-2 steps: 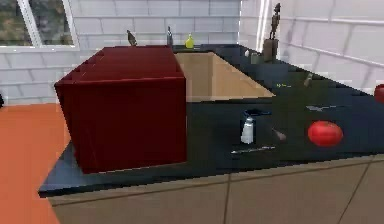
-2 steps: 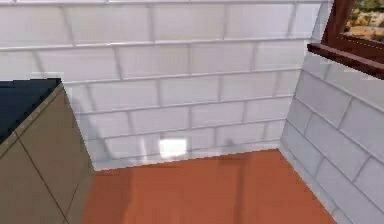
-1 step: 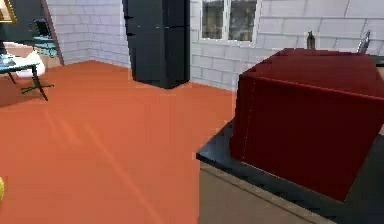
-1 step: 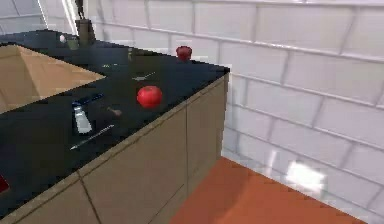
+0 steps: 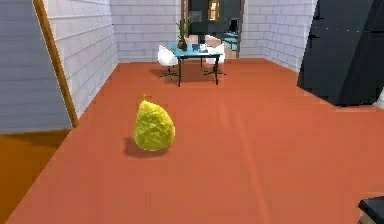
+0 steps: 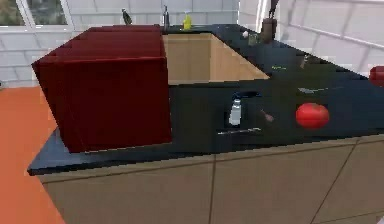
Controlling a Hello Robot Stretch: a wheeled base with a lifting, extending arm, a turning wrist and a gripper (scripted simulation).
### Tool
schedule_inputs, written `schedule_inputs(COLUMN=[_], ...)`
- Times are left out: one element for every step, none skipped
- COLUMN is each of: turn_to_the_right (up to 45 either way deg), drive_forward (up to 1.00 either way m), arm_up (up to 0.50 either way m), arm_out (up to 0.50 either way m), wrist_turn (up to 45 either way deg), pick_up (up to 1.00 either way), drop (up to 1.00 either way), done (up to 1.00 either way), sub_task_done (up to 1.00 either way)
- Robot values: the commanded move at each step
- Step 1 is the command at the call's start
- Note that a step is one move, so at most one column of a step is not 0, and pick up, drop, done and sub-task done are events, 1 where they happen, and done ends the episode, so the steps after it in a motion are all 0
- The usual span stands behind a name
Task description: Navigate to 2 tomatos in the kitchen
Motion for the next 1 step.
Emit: schedule_inputs(turn_to_the_right=[0.0], drive_forward=[0.90], arm_up=[0.00], arm_out=[0.00], wrist_turn=[0.0], pick_up=[0.00], drop=[0.00], done=[0.00], sub_task_done=[0.00])
